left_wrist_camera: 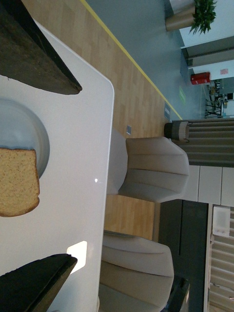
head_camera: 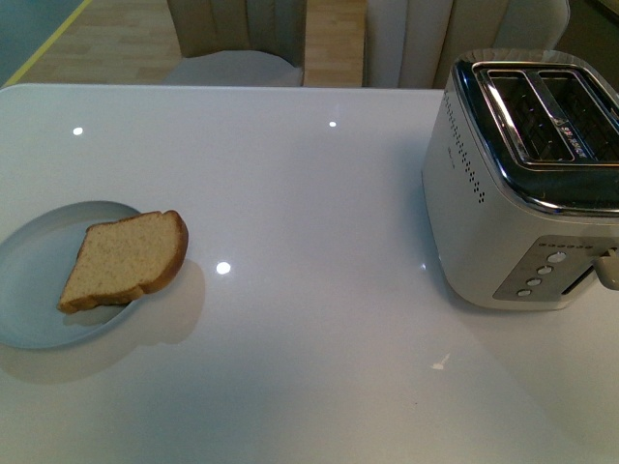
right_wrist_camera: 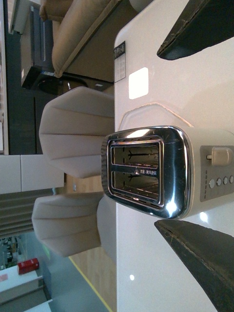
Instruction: Left arm holds plate, right arm toasts bread
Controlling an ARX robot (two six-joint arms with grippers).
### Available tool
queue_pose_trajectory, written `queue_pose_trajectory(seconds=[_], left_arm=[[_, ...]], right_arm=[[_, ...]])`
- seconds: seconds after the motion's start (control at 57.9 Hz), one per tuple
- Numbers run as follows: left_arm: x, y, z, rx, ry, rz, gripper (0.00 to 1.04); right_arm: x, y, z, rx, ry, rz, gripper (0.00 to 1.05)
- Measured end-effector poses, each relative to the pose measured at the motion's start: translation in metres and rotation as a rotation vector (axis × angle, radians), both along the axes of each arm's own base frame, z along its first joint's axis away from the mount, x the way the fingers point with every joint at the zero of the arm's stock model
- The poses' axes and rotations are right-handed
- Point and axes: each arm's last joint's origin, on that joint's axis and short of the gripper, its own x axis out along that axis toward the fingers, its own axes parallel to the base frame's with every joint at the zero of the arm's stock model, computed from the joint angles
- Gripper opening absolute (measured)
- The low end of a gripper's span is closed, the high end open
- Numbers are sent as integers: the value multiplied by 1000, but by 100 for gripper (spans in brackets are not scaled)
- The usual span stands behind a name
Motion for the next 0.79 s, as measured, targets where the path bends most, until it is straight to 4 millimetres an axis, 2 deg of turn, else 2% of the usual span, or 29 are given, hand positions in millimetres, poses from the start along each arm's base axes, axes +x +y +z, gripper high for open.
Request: queue_pose_trajectory(seconds=[0.535, 0.57, 0.656, 0.794], left_arm=[[0, 0, 0, -1, 1, 0, 98], [0, -1, -1, -43, 44, -15, 98], [4, -4, 1, -283, 289, -30, 98], [19, -3, 17, -428, 299, -59, 98]], right_arm=[[0, 0, 0, 0, 0, 0, 96], [0, 0, 0, 0, 0, 0, 96], [0, 0, 0, 0, 0, 0, 96], [0, 0, 0, 0, 0, 0, 96]])
